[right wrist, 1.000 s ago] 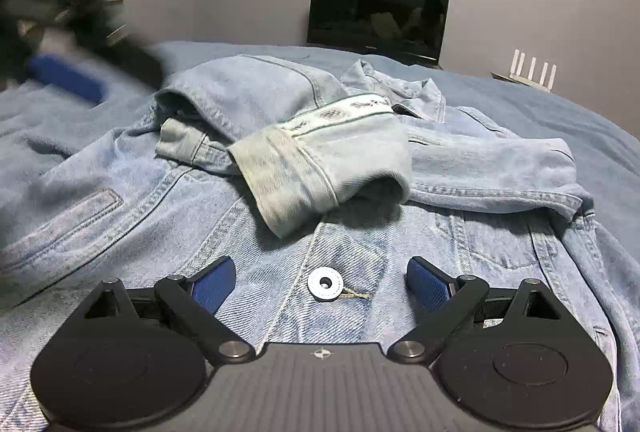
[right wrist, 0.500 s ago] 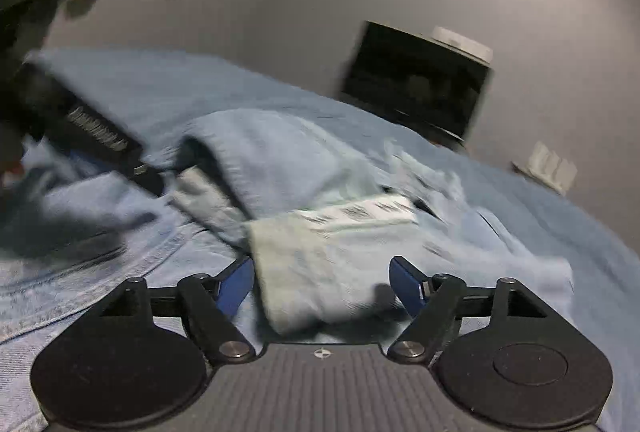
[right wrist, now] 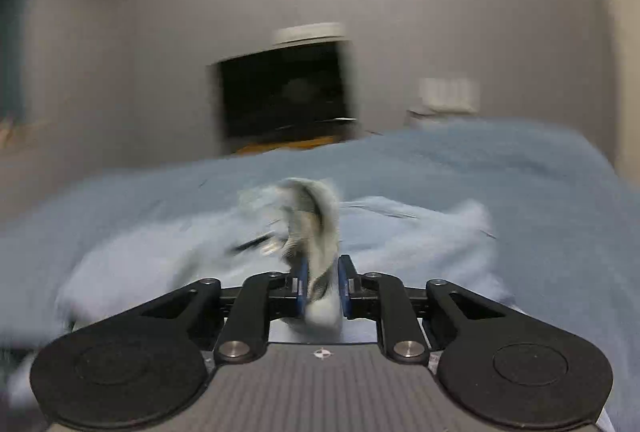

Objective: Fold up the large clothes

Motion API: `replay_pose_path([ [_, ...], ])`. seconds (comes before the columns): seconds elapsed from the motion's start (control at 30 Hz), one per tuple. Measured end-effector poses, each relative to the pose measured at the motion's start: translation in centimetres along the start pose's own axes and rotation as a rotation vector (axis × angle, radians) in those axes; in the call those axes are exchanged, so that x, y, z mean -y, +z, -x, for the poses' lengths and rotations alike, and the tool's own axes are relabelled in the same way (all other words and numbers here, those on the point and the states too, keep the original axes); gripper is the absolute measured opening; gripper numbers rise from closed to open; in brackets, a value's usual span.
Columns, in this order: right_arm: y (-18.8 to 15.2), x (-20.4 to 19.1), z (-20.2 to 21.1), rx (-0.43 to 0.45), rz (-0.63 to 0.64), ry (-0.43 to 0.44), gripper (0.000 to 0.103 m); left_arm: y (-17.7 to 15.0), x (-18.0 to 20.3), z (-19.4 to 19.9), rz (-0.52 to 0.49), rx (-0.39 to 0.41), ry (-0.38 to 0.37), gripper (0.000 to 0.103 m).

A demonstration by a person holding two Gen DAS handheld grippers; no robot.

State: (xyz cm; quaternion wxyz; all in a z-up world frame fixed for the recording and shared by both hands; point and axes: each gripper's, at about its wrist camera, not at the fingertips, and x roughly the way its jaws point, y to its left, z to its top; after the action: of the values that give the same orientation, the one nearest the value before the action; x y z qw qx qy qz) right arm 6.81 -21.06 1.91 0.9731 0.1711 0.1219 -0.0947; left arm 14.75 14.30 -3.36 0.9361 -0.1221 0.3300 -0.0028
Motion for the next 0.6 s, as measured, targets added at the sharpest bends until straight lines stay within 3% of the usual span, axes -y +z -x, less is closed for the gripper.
replay_pose_path([
  [0.1, -0.8, 5.7, -1.8, -0.07, -0.301, 0.015, 0.026, -0.1, 0.4, -0.2, -0.027, -0.002, 0.013, 0.065],
  [0.17, -2.3, 9.2, -2.5, -0.095, -0.569, 0.043, 0.052, -0.3, 0.7, -0.3, -0.048, -0.003, 0.025, 0.065],
  [0.27, -4.1, 11.7, -3.3, -0.098, -0.791, 0.08, 0.059, -0.4, 0.9, -0.3, -0.067, -0.003, 0.035, 0.066],
  [0.33, -4.0, 11.6, -3.3, -0.089, -0.795, 0.102, 0.062, -0.5, 1.0, -0.2, -0.071, -0.003, 0.036, 0.067],
  [0.43, -3.5, 9.7, -3.8, -0.142, -0.682, 0.092, 0.061, -0.5, 1.0, -0.3, -0.078, -0.004, 0.038, 0.067],
  [0.5, -3.2, 8.0, -4.6, -0.21, -0.582, 0.057, 0.053, -0.6, 1.1, -0.3, -0.083, -0.006, 0.038, 0.068],
  [0.57, -3.5, 6.0, -5.0, -0.239, -0.483, 0.028, 0.028, -0.7, 1.2, -0.5, -0.09, -0.009, 0.039, 0.069],
  [0.6, -3.4, 5.1, -4.8, -0.221, -0.426, 0.007, 0.026, -0.7, 1.2, -0.5, -0.091, -0.009, 0.039, 0.069],
])
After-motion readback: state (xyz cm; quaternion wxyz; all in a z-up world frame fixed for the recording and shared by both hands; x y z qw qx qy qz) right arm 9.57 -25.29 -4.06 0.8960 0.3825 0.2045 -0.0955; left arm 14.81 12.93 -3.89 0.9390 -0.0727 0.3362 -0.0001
